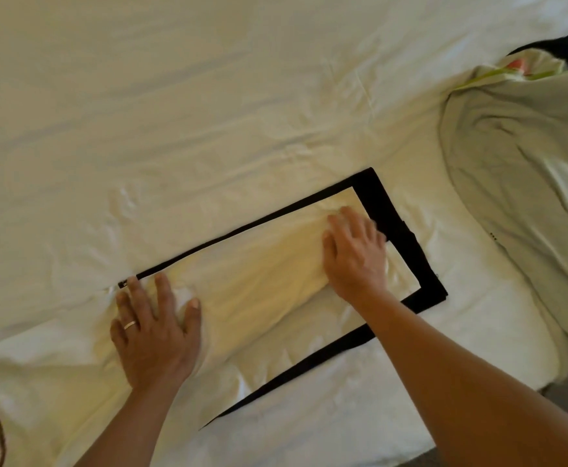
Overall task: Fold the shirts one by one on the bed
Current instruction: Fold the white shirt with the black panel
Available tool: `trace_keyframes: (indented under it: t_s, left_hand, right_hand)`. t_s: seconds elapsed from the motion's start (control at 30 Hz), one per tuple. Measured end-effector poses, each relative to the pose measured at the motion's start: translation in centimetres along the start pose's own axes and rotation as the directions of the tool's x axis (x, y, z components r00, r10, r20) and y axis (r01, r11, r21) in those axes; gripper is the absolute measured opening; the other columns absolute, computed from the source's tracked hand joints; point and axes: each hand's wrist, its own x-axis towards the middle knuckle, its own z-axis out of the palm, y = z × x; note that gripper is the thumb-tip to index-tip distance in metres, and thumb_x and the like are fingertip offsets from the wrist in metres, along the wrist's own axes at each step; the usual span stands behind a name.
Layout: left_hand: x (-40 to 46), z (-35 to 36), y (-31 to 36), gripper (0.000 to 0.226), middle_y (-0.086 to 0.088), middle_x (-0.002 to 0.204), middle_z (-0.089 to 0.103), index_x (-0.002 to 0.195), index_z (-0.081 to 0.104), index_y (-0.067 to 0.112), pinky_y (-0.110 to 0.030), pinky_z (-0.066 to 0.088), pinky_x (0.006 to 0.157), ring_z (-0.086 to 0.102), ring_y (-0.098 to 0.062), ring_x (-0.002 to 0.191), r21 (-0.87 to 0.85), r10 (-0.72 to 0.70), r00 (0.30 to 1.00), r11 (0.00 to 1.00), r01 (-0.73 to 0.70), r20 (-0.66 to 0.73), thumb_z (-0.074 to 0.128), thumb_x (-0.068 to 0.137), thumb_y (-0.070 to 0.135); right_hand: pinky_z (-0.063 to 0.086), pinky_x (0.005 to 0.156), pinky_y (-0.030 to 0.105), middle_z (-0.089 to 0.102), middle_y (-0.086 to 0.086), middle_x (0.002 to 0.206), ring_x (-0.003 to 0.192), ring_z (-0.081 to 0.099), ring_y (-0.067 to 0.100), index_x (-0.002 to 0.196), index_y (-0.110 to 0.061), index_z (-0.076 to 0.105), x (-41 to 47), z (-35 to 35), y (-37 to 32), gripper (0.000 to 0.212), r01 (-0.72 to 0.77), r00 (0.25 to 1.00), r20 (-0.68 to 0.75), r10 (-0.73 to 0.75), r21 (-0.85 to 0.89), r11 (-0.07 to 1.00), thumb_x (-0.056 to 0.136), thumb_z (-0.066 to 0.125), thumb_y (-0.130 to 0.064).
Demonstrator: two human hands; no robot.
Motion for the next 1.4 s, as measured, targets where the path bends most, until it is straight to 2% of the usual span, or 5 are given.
trace_keyframes:
  t_s: [0.23, 0.53, 0.8, 1.2, 1.4]
  left_hand:
    - [0.0, -0.4, 0.2, 0.078, -0.019, 0.166, 0.017, 0.159, 0.027, 0.023, -0.060, 0.026, 0.113, 0.021, -0.043, 0.149, -0.009, -0.001, 1.000, 1.000, 0.001, -0.023, 0.023, 0.094, 0.066]
    - [-0.7, -0.9, 0.4, 0.077, -0.017, 0.165, 0.025, 0.156, 0.035, 0.020, -0.062, 0.026, 0.111, 0.028, -0.044, 0.146, -0.053, 0.035, 0.997, 0.998, -0.039, -0.067, 0.028, 0.093, 0.065]
    - [-0.5, 0.2, 0.5, 0.080, -0.008, 0.171, -0.001, 0.162, 0.007, 0.035, -0.067, 0.016, 0.116, 0.007, -0.038, 0.154, -0.021, 0.017, 0.999, 1.000, -0.016, 0.030, 0.014, 0.092, 0.073]
    - [-0.2, 0.0, 0.8, 0.081, 0.000, 0.167, -0.024, 0.159, -0.012, 0.041, -0.065, 0.005, 0.120, -0.013, -0.030, 0.155, -0.037, 0.001, 0.994, 0.999, 0.003, 0.109, 0.006, 0.088, 0.076]
    - [0.0, -1.9, -1.0, 0.079, -0.016, 0.165, 0.020, 0.153, 0.037, 0.017, -0.061, 0.023, 0.117, 0.022, -0.039, 0.148, -0.241, 0.034, 0.999, 0.970, -0.037, -0.016, 0.043, 0.084, 0.054]
  right_hand:
    - [0.031, 0.100, 0.045, 0.061, -0.001, 0.104, 0.107, 0.049, 0.027, 0.110, -0.019, 0.059, 4.8, -3.6, 1.0, 0.027, -0.478, 0.876, 0.122, 0.466, 0.101, 0.873, 0.095, 0.046, -0.037]
    - [0.044, 0.068, 0.039, 0.057, 0.004, 0.077, 0.079, 0.058, 0.036, 0.099, -0.017, 0.049, 5.6, -4.3, 2.0, 0.017, -0.383, 0.923, 0.106, 0.370, 0.161, 0.909, 0.104, 0.042, -0.032]
    - [0.035, 0.095, 0.046, 0.049, 0.010, 0.135, 0.117, 0.045, 0.033, 0.132, -0.017, 0.049, 3.5, -3.1, 1.2, 0.037, -0.137, 0.985, -0.121, 0.123, -0.107, 0.985, 0.102, 0.045, -0.039]
    - [-0.003, 0.125, 0.047, -0.031, 0.002, 0.164, 0.152, -0.025, 0.025, 0.158, -0.037, -0.016, 0.2, 0.3, 0.1, 0.077, 0.108, 0.950, 0.311, -0.016, -0.280, 0.954, 0.096, 0.012, -0.074]
    - [0.007, 0.123, 0.052, -0.015, 0.009, 0.168, 0.155, -0.010, 0.030, 0.160, -0.023, 0.004, -2.1, -0.7, -4.0, 0.072, 0.196, 0.932, 0.354, -0.076, -0.318, 0.928, 0.102, 0.023, -0.061]
